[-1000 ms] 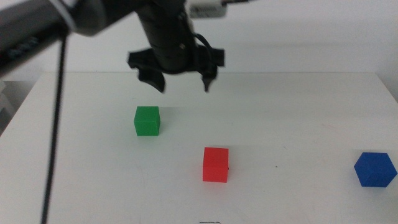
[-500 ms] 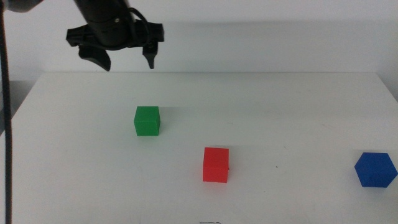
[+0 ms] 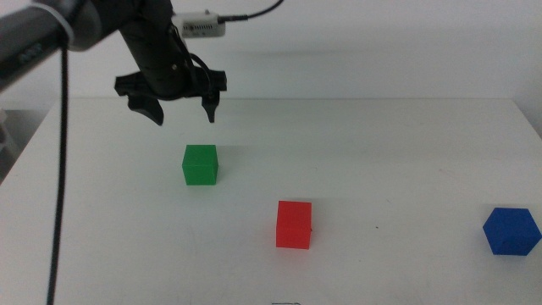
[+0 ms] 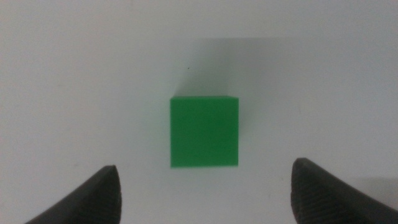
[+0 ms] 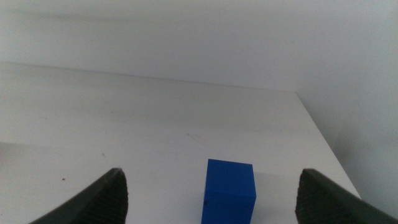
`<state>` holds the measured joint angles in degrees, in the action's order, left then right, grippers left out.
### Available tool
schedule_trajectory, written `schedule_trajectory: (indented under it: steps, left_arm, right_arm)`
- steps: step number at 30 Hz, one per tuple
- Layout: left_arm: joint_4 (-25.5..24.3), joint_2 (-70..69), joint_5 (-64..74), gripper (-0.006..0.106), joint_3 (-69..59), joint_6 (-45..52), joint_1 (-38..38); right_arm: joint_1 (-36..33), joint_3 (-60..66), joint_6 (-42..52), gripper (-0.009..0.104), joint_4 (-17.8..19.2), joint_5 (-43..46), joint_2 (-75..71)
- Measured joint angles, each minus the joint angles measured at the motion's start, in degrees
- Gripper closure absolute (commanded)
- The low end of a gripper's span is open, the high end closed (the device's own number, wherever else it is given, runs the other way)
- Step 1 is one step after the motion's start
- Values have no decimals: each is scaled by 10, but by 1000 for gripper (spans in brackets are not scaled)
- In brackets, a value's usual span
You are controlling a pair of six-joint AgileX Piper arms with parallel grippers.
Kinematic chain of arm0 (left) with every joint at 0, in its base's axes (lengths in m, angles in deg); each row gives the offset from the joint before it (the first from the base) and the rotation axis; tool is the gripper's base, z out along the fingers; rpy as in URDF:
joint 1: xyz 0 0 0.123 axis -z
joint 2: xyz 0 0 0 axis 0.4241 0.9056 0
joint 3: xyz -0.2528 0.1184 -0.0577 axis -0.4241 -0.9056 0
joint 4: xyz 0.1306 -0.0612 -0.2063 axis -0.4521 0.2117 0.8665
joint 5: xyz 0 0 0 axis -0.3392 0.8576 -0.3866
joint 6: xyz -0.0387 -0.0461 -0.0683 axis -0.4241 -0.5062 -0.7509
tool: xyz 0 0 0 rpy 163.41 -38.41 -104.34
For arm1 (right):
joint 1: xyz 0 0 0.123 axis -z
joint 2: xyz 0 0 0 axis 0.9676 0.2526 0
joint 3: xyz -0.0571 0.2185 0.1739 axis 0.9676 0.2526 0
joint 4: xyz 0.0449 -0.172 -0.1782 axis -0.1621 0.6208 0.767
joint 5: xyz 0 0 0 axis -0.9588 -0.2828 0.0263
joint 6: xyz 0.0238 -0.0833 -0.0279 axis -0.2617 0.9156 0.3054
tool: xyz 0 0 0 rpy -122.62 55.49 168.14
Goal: Stack red cubes first, then green, then blue cubes in a specific spot.
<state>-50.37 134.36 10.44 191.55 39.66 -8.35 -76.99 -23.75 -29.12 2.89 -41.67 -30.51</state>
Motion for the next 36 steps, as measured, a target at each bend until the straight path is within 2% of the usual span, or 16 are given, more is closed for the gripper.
schedule_trajectory:
  steps: [21,24,27,30,33,36]
  left_arm:
    - [24,120,-34,7,0,27,0]
    - [26,127,-41,11,0,28,0]
    - [26,128,-49,22,0,29,0]
    - [26,128,-52,40,0,29,-1]
    - [26,130,-51,63,0,28,-1]
    - [26,131,-49,96,1,25,-1]
  right_arm:
    - [0,0,0,1,0,0,0]
    - [0,0,0,1,0,0,0]
    - [0,0,0,1,0,0,0]
    - [0,0,0,1,0,0,0]
    - [0,0,0,1,0,0,0]
    - [0,0,0,1,0,0,0]
